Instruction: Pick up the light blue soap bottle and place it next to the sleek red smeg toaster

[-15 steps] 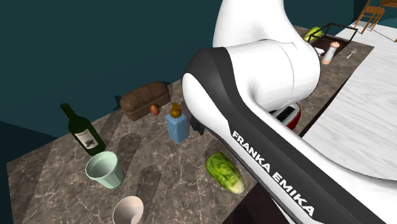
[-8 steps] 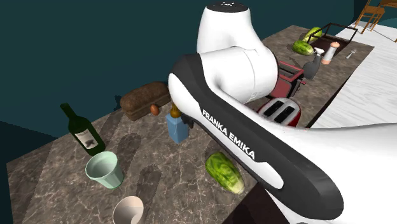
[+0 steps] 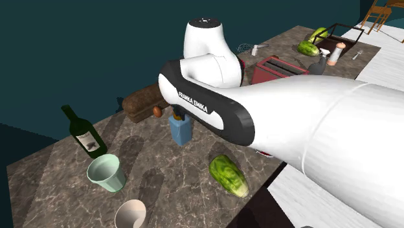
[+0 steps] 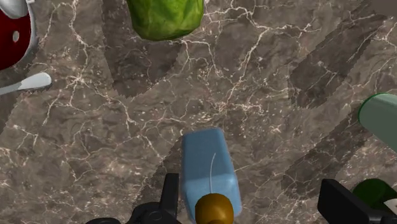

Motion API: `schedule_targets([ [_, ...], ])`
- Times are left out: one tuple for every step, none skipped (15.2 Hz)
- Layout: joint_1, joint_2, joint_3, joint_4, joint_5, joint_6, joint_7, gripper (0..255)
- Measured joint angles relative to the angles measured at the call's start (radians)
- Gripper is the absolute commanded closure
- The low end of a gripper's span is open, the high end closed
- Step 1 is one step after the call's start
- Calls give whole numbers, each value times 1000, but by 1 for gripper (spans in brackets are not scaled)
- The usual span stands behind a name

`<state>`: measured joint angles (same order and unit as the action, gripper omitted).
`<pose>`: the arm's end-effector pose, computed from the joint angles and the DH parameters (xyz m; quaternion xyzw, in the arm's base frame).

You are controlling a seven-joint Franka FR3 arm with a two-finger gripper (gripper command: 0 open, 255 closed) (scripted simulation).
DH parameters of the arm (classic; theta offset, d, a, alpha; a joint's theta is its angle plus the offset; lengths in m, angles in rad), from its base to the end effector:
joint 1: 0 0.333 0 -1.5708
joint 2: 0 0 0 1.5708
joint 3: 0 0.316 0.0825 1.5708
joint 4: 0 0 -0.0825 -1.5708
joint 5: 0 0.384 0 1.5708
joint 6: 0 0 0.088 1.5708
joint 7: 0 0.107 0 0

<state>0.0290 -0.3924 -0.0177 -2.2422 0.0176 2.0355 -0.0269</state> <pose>0.4535 0.0053 0.5412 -0.9955 -0.0162 -0.0928 0.0109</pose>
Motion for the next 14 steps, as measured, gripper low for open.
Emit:
schedule_targets([
  [1,37,0,20,1,20,0,0],
  [2,73,1,44,3,34,0,0],
  [2,100,0,53,4,54,-2,0],
  [4,145,2,82,6,74,1,0],
  [5,184,2,100,7,96,0,0],
  [5,228,2,134,9,110,-1,0],
  [7,266,4,160,10,123,3,0],
  [9,305,6,190,11,135,5,0],
  [9,344,6,218,12,148,4,0],
  [7,375,4,243,14,157,-1,0],
  [8,421,4,289,16,160,0,0],
  [10,449,6,310,16,170,3,0],
  [10,474,6,328,17,177,1,0],
  [9,488,6,331,18,188,0,0],
])
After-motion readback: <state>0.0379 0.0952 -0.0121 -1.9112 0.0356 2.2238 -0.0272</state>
